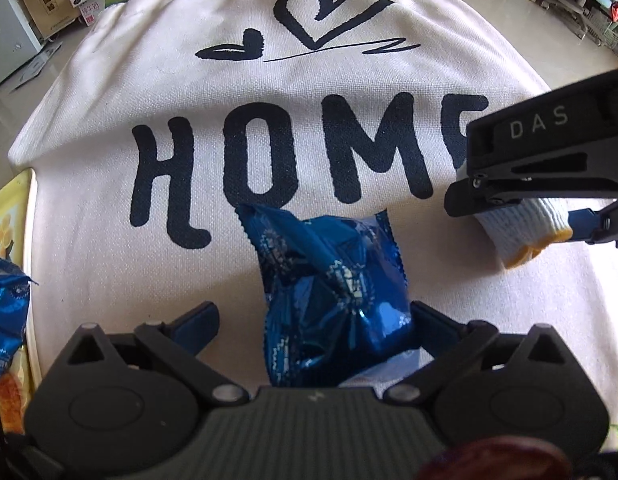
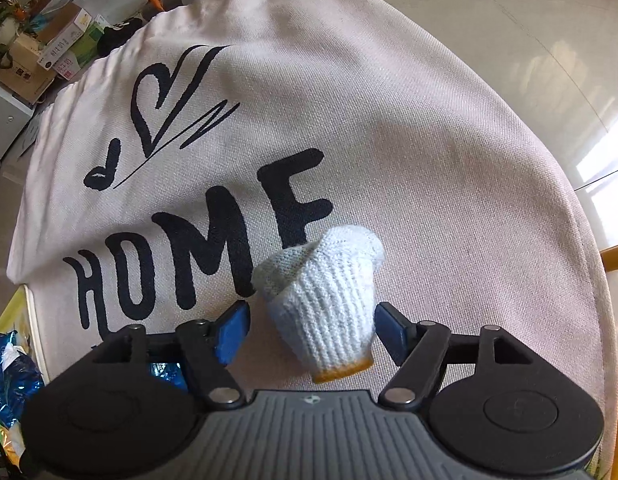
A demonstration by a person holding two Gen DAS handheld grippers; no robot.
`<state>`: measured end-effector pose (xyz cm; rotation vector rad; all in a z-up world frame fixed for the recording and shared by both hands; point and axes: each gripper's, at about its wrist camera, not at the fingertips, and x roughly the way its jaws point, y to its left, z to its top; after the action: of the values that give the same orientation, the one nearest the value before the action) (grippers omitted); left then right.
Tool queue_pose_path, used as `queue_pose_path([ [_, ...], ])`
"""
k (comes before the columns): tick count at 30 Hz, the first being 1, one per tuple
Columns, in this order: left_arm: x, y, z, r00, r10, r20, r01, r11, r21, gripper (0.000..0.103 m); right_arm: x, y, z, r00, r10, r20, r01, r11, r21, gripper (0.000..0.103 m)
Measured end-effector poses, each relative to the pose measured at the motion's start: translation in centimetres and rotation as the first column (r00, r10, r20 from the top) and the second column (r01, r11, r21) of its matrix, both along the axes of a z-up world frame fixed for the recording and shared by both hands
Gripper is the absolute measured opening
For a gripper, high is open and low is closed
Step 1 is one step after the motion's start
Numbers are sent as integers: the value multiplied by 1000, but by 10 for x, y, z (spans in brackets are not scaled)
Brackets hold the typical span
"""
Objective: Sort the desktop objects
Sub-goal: 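Carry the glove in right tool and blue packet in left tool to the tray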
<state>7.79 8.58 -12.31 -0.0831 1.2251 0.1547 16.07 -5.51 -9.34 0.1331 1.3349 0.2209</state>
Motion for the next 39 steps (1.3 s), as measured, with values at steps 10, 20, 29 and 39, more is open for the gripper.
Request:
queue_pose_path([
  [10, -2, -1, 0, 1000, 24, 20, -24, 1000, 2, 103, -1, 7, -2, 1000, 23, 15, -23, 1000, -17, 80],
  [20, -2, 0, 2, 1000, 21, 18, -21, 1000, 2, 103, -1, 7, -2, 999, 21, 28, -20, 1000, -21, 80],
  [29, -2, -3, 9, 998, 2, 70, -3, 1000, 7, 83, 0, 2, 2, 999, 10, 45, -10, 1000, 3, 52],
  [39, -3, 9, 25, 994, 30, 105, -25, 999, -48, 79, -2, 5, 16, 998, 17, 68, -22, 998, 67, 50],
])
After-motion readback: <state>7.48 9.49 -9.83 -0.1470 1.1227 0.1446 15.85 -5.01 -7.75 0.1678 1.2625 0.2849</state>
